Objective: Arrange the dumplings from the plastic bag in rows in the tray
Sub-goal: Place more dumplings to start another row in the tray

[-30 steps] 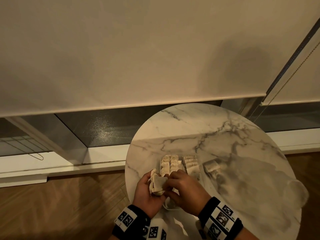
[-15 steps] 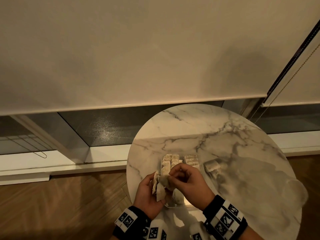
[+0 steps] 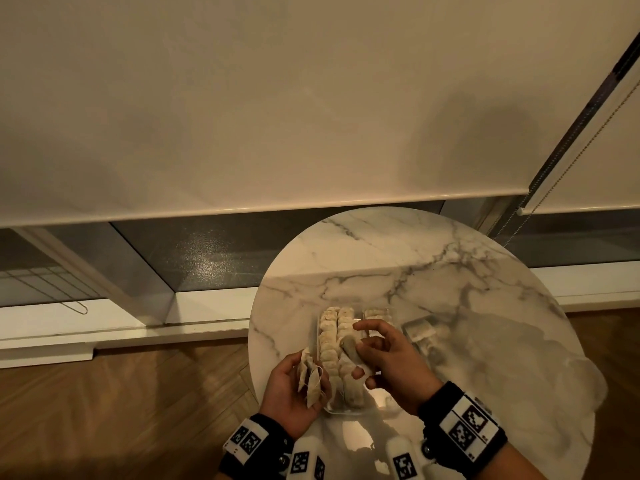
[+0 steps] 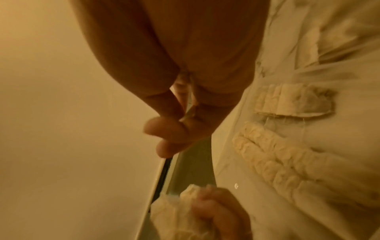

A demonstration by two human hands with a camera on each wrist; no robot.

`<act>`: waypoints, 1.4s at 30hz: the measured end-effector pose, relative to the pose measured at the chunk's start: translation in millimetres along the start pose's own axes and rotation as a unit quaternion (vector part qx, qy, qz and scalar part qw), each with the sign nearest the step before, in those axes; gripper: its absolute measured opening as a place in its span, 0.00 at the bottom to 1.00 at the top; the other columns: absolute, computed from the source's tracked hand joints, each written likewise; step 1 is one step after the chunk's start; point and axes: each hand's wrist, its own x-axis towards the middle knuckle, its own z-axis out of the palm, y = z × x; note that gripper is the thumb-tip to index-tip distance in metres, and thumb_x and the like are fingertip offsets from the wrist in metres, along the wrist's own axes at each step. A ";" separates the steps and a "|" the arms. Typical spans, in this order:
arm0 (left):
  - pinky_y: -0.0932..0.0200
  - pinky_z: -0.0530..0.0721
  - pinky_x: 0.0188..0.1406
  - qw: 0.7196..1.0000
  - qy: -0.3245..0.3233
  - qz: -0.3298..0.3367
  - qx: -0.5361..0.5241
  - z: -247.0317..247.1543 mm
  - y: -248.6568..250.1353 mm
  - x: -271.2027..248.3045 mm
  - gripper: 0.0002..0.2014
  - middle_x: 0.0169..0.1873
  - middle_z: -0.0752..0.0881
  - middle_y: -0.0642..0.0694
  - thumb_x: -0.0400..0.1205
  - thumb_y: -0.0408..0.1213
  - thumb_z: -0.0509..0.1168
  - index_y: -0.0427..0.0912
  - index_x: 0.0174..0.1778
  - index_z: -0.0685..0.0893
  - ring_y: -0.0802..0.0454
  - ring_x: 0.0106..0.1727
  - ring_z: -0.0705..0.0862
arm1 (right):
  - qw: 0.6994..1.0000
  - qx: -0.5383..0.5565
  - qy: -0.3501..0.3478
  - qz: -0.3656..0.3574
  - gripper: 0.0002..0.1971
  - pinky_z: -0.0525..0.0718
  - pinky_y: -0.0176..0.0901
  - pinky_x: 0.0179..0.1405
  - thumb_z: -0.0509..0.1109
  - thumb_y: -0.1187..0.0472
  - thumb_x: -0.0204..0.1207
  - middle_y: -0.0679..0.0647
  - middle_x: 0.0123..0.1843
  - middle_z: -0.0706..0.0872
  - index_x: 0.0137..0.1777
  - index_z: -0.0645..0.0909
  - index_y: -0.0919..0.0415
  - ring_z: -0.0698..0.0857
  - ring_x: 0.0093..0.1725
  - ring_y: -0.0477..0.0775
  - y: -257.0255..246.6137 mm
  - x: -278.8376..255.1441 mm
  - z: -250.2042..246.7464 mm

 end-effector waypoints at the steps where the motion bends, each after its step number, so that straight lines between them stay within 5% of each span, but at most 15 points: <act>1: 0.56 0.85 0.30 1.000 0.003 -0.001 -0.006 -3.4 1.9 1.6 0.10 0.35 0.79 0.43 0.79 0.40 0.66 0.36 0.38 0.82 0.47 0.31 0.80 | 1.000 -0.017 0.008 -0.002 0.14 0.78 0.43 0.25 0.66 0.72 0.81 0.58 0.42 0.81 0.62 0.80 0.56 0.85 0.34 0.59 0.9 1.5 -3.2; 6: 0.56 0.85 0.32 1.000 0.019 0.001 -0.001 -18.8 12.0 10.4 0.07 0.36 0.80 0.42 0.76 0.40 0.68 0.39 0.40 0.81 0.47 0.34 0.80 | 0.973 -0.224 0.045 -0.021 0.20 0.83 0.42 0.31 0.78 0.64 0.72 0.59 0.51 0.84 0.60 0.79 0.47 0.86 0.36 0.51 12.1 14.2 -23.9; 10: 0.55 0.85 0.32 0.999 0.029 0.006 -0.017 -28.1 18.5 14.7 0.08 0.36 0.80 0.42 0.75 0.40 0.68 0.39 0.41 0.81 0.46 0.32 0.81 | 0.896 -0.442 0.035 -0.019 0.15 0.80 0.31 0.37 0.82 0.48 0.68 0.45 0.43 0.87 0.53 0.85 0.45 0.84 0.40 0.41 24.1 24.8 -39.0; 13: 0.54 0.86 0.32 0.999 0.032 0.006 -0.029 -33.3 21.6 15.5 0.07 0.36 0.80 0.42 0.76 0.39 0.68 0.39 0.41 0.81 0.46 0.33 0.81 | 0.870 -0.493 -0.026 -0.001 0.04 0.87 0.35 0.45 0.76 0.52 0.74 0.43 0.40 0.91 0.45 0.90 0.49 0.87 0.41 0.38 36.5 36.4 -44.2; 17: 0.55 0.86 0.32 0.999 0.033 0.008 -0.040 -36.9 24.4 15.7 0.07 0.36 0.80 0.43 0.78 0.39 0.67 0.39 0.40 0.81 0.47 0.35 0.80 | 0.835 -0.543 -0.084 0.042 0.07 0.79 0.24 0.43 0.73 0.56 0.79 0.46 0.49 0.91 0.53 0.91 0.53 0.86 0.46 0.40 48.9 54.5 -43.3; 26: 0.55 0.85 0.33 0.998 0.032 0.018 -0.056 -39.8 31.6 14.8 0.08 0.35 0.80 0.43 0.79 0.39 0.66 0.38 0.38 0.81 0.48 0.36 0.79 | 0.740 -0.638 -0.176 0.119 0.11 0.85 0.42 0.58 0.73 0.57 0.77 0.52 0.57 0.90 0.58 0.89 0.52 0.87 0.56 0.52 68.3 83.6 -22.4; 29: 0.56 0.85 0.32 0.998 0.029 0.020 -0.059 -38.6 33.1 13.6 0.08 0.35 0.79 0.43 0.79 0.39 0.66 0.38 0.38 0.81 0.48 0.36 0.79 | 0.738 -0.649 -0.159 0.098 0.10 0.85 0.43 0.58 0.73 0.58 0.76 0.54 0.58 0.89 0.56 0.89 0.53 0.86 0.56 0.53 73.4 88.8 -18.4; 35: 0.56 0.84 0.33 0.998 0.026 0.023 -0.061 -39.4 33.9 15.0 0.07 0.35 0.79 0.44 0.79 0.38 0.66 0.39 0.37 0.81 0.49 0.36 0.79 | 0.785 -0.613 -0.079 0.039 0.16 0.84 0.37 0.54 0.77 0.60 0.73 0.49 0.52 0.86 0.61 0.84 0.51 0.85 0.51 0.48 78.4 90.6 -28.8; 42: 0.55 0.84 0.35 0.998 0.029 0.021 -0.057 -40.7 31.6 21.0 0.08 0.35 0.79 0.44 0.79 0.39 0.66 0.39 0.37 0.81 0.49 0.36 0.79 | 0.808 -0.583 -0.008 0.083 0.23 0.82 0.34 0.46 0.84 0.56 0.66 0.48 0.53 0.82 0.59 0.81 0.50 0.82 0.50 0.46 83.1 83.7 -41.9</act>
